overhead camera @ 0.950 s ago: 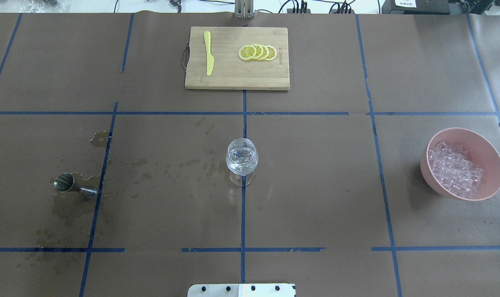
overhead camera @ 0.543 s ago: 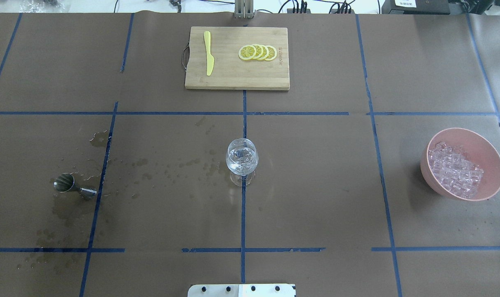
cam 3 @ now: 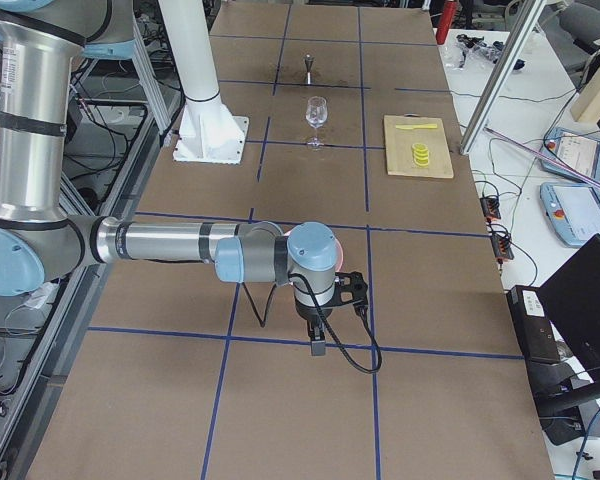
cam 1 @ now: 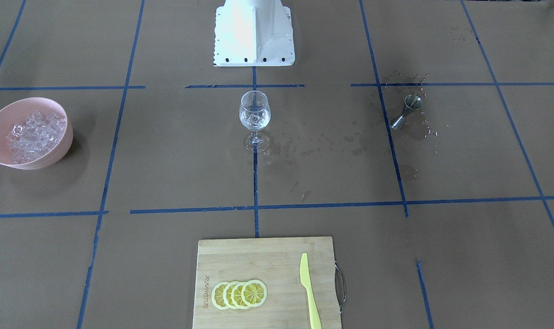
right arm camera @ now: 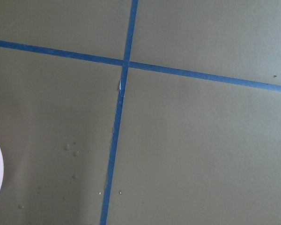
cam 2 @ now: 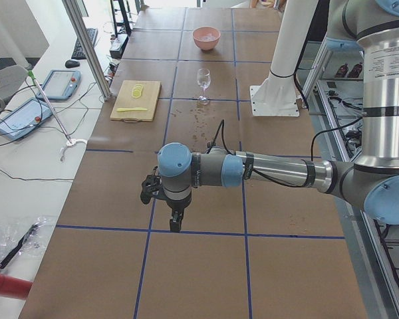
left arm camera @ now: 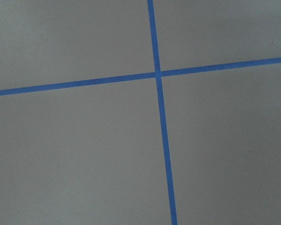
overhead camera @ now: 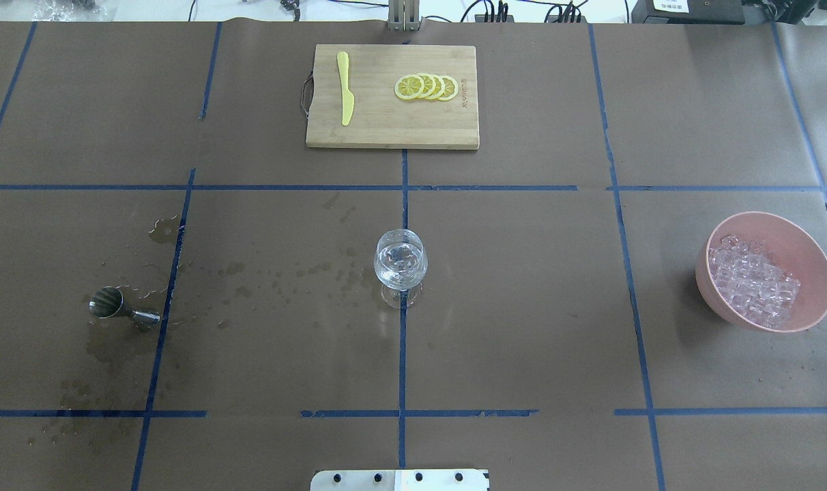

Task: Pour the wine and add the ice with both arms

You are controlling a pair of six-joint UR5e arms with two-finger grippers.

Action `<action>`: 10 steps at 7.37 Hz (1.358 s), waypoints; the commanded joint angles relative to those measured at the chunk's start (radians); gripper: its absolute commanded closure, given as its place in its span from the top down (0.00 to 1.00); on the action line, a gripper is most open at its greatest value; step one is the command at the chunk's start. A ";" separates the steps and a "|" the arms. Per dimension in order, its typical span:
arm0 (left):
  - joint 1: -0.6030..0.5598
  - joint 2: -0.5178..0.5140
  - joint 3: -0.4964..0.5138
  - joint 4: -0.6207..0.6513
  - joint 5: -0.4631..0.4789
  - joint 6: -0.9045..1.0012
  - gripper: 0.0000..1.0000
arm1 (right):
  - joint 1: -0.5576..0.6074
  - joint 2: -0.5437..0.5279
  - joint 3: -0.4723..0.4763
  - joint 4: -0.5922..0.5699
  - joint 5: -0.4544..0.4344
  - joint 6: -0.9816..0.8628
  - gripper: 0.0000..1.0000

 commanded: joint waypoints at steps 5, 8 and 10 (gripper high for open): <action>0.000 -0.001 -0.010 0.001 -0.001 0.000 1.00 | -0.039 0.000 0.018 0.009 0.047 0.054 1.00; 0.000 -0.002 -0.013 -0.002 -0.003 0.002 1.00 | -0.039 -0.002 0.017 0.009 0.047 0.053 1.00; 0.000 -0.002 -0.013 0.000 -0.001 0.002 1.00 | -0.039 -0.002 0.015 0.009 0.047 0.053 1.00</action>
